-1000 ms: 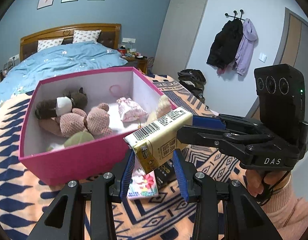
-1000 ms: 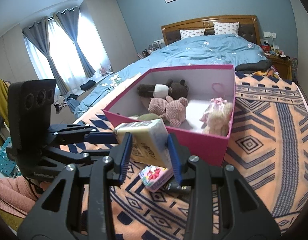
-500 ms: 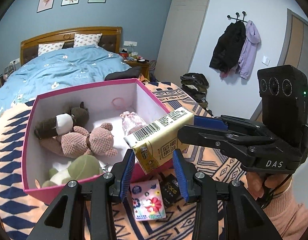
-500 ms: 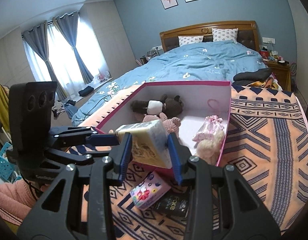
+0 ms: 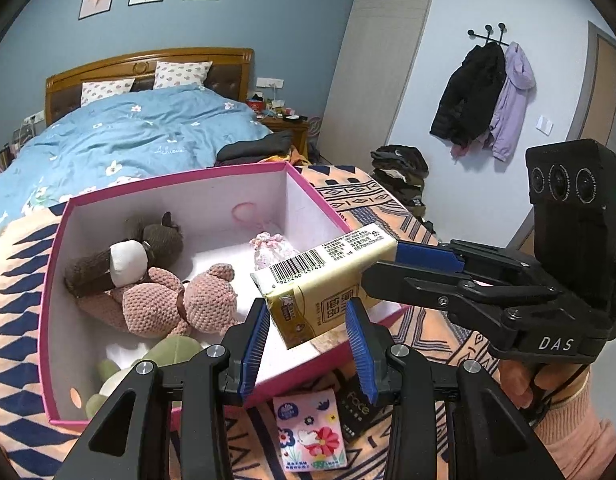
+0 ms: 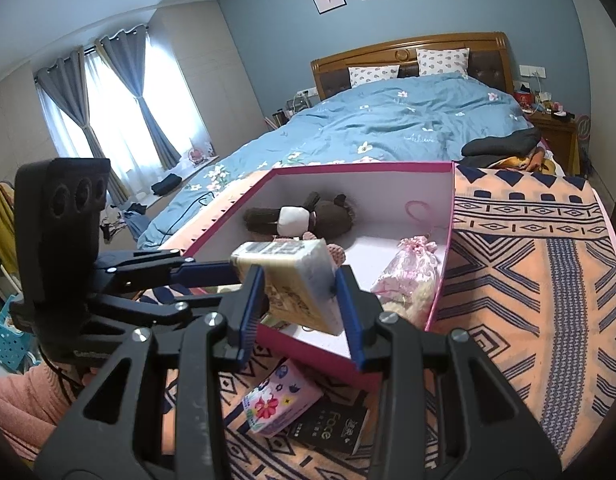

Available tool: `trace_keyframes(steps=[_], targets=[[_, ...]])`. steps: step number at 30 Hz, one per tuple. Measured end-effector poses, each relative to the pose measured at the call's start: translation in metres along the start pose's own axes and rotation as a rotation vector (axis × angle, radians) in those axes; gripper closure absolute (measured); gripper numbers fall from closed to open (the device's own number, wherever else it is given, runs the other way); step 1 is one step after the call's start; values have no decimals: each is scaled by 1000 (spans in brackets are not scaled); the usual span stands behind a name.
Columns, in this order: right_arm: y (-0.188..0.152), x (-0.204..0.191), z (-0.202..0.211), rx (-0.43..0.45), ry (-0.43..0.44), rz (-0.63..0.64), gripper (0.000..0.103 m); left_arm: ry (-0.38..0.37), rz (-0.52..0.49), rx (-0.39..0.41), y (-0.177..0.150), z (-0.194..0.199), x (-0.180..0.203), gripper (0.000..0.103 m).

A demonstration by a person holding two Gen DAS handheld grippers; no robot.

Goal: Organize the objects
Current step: 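Lift the gold tissue pack and carry it over the pink box, then lower the gold tissue pack into the box and open the right gripper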

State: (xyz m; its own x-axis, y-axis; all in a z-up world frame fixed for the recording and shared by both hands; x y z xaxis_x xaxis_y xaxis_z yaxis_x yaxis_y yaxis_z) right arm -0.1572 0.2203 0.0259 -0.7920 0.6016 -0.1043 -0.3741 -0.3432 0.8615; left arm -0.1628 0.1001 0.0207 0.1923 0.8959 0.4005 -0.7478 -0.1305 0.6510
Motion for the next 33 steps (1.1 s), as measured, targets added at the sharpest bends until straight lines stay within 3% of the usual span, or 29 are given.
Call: trace_keyframes(steps=[11,33], targets=[[6,20,-18,-36,-19,-15,63,35,7,-28,17,-24,-5,64],[12,70,-59,-113,-80,-113,63,63,152,-166,49,-82,-29,64]])
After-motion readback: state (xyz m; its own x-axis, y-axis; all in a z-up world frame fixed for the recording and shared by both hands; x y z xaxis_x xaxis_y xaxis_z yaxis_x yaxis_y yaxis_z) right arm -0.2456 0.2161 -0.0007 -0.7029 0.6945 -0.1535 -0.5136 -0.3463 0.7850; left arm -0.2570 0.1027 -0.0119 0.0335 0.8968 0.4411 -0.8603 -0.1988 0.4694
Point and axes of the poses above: each gripper's, at about its wrist camera, not at the fingertips, and z roughly against the way its jaws point, x to its right, y to its top, the point moved 5 cm from there along -z, roughly the way its jaws point, and after that the axes turned 15 degrees about z, right-handed, at the moved point
